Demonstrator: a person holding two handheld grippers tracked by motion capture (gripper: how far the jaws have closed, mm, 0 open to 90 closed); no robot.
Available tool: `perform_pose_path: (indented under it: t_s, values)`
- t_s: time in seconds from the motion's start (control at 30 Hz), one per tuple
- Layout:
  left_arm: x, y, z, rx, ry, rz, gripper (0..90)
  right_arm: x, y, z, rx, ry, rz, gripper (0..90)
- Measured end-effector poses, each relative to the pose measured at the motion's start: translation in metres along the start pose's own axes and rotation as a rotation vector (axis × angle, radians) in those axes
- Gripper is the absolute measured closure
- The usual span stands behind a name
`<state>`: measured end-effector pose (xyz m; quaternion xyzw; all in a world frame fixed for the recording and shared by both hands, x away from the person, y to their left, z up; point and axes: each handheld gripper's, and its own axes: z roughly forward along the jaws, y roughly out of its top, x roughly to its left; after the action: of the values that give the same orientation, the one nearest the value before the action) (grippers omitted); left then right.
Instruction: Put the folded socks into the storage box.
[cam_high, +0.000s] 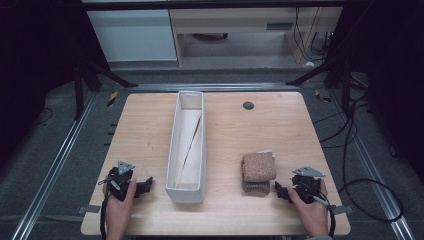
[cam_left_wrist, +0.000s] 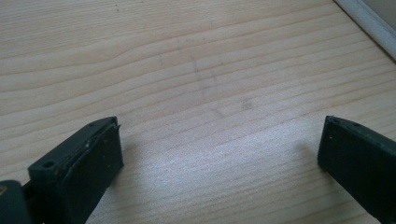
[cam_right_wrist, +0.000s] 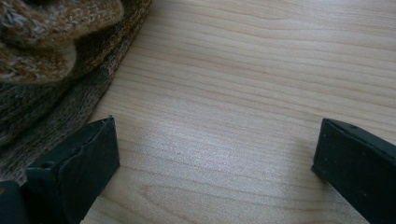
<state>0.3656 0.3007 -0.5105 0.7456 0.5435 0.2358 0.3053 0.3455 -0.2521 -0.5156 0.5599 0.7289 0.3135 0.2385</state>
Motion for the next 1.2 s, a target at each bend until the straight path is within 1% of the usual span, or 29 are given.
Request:
perform_pose_path:
  t_s: [0.2, 0.3, 0.33, 0.37, 0.43, 0.47, 0.5, 0.53, 0.57, 0.6, 0.63, 0.67, 0.73, 0.77, 0.83, 0.9, 1.03, 1.2]
  values:
    - [-0.001, -0.001, -0.001, -0.002, 0.002, -0.003, 0.0, 0.001, 0.000, 0.000, -0.003, 0.001, -0.001, 0.8]
    - [-0.001, -0.001, -0.001, 0.000, 0.002, -0.001, 0.0, 0.001, -0.001, -0.002, -0.015, 0.011, -0.010, 6.8]
    - [-0.001, -0.001, -0.001, -0.001, 0.001, -0.001, 0.0, 0.001, 0.000, -0.005, -0.019, 0.028, -0.010, 7.9]
    - [-0.001, -0.001, -0.001, -0.001, 0.001, -0.001, 0.0, 0.001, 0.000, -0.005, -0.019, 0.028, -0.010, 7.9]
    - [-0.001, -0.002, -0.001, -0.002, 0.000, -0.001, 0.0, 0.003, 0.003, -0.010, -0.032, 0.030, -0.049, 7.9]
    - [-0.001, -0.002, -0.002, -0.002, -0.001, -0.001, 0.0, 0.005, 0.006, -0.018, -0.025, 0.029, -0.099, 7.9]
    - [-0.001, -0.002, -0.002, -0.002, -0.001, -0.001, 0.0, 0.006, 0.006, -0.021, -0.025, 0.030, -0.116, 8.1]
    - [-0.001, -0.002, -0.002, -0.002, -0.001, -0.001, 0.0, 0.006, 0.006, -0.021, -0.025, 0.030, -0.116, 8.1]
    - [-0.001, -0.002, -0.002, -0.001, -0.001, 0.000, 0.0, 0.007, 0.009, -0.032, -0.030, 0.026, -0.153, 8.2]
    - [-0.001, -0.002, -0.002, -0.001, -0.001, 0.000, 0.0, 0.007, 0.009, -0.032, -0.030, 0.026, -0.153, 8.2]
    - [-0.001, -0.002, -0.002, -0.001, -0.001, 0.001, 0.0, 0.008, 0.010, -0.035, -0.030, 0.035, -0.158, 8.2]
    - [-0.001, -0.002, -0.002, -0.001, -0.001, 0.001, 0.0, 0.008, 0.013, -0.041, -0.028, 0.039, -0.176, 7.9]
    - [-0.001, -0.003, -0.002, -0.001, -0.001, 0.001, 0.0, 0.008, 0.016, -0.048, -0.022, 0.041, -0.197, 7.5]
    - [-0.001, -0.003, -0.003, 0.000, -0.001, 0.001, 0.0, 0.008, 0.020, -0.055, -0.023, 0.057, -0.202, 7.1]
    - [-0.001, -0.003, -0.003, -0.001, -0.001, 0.001, 0.0, 0.007, 0.022, -0.057, -0.024, 0.057, -0.206, 6.9]
    - [-0.001, -0.003, -0.003, -0.001, -0.001, 0.002, 0.0, 0.006, 0.027, -0.063, -0.016, 0.061, -0.227, 6.4]
    - [-0.001, -0.003, -0.003, -0.001, 0.000, 0.001, 0.0, 0.003, 0.034, -0.070, -0.005, 0.068, -0.245, 6.4]
    - [-0.001, -0.003, -0.003, -0.002, -0.002, 0.002, 0.0, 0.000, 0.046, -0.077, 0.016, 0.070, -0.297, 6.8]
